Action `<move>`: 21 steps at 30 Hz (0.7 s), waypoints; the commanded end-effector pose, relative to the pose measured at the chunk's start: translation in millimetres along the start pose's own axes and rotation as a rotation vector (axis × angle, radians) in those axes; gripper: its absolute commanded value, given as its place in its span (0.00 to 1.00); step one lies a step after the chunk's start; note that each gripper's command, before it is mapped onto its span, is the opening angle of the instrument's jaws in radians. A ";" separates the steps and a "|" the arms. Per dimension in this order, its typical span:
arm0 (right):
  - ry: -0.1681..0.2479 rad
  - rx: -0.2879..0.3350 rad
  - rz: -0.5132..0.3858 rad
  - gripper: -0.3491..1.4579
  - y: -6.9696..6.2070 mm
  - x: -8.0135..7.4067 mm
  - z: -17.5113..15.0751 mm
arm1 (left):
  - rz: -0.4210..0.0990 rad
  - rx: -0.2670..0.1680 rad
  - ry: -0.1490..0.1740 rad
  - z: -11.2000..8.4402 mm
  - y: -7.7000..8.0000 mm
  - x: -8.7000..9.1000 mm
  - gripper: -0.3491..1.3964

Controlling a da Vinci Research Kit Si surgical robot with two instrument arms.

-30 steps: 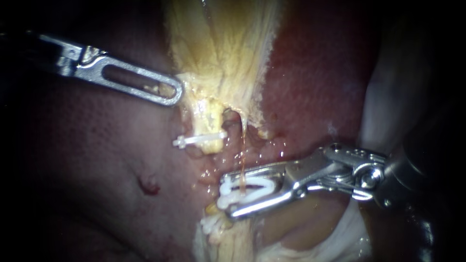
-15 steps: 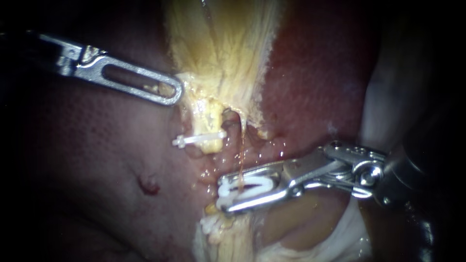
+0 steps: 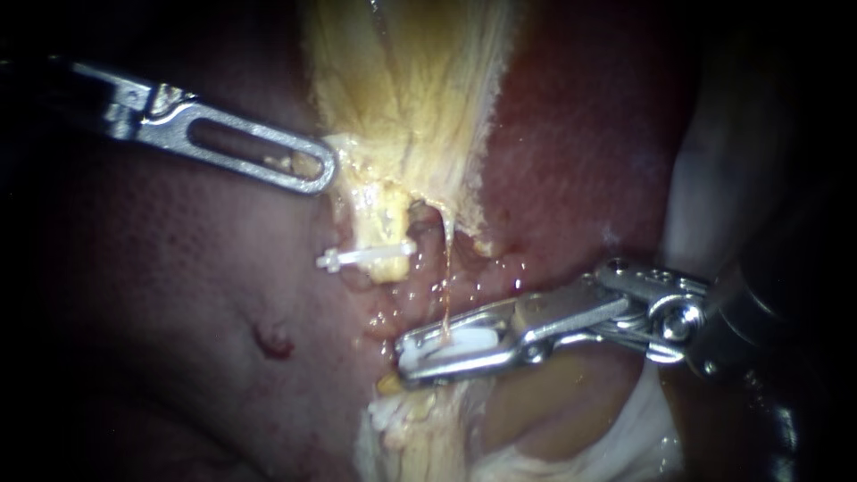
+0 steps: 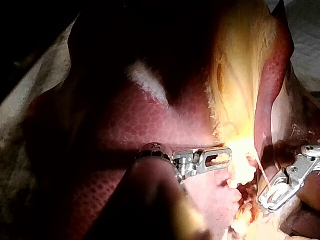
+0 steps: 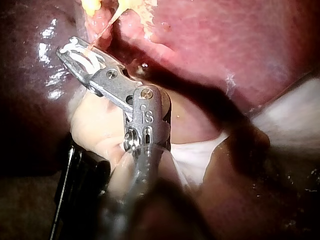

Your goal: Clipping second clip right tube

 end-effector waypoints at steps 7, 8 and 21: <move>-0.001 0.002 0.000 0.00 0.0 -0.1 -0.3 | 0.000 -0.001 0.000 0.0 0.0 0.0 0.00; 0.001 0.004 -0.001 0.00 -0.1 -0.1 -0.3 | 0.000 -0.001 0.000 0.0 0.0 0.0 0.00; -0.047 -0.015 0.002 0.00 -0.4 -0.7 -0.5 | 0.000 -0.001 -0.001 0.0 0.0 0.0 0.00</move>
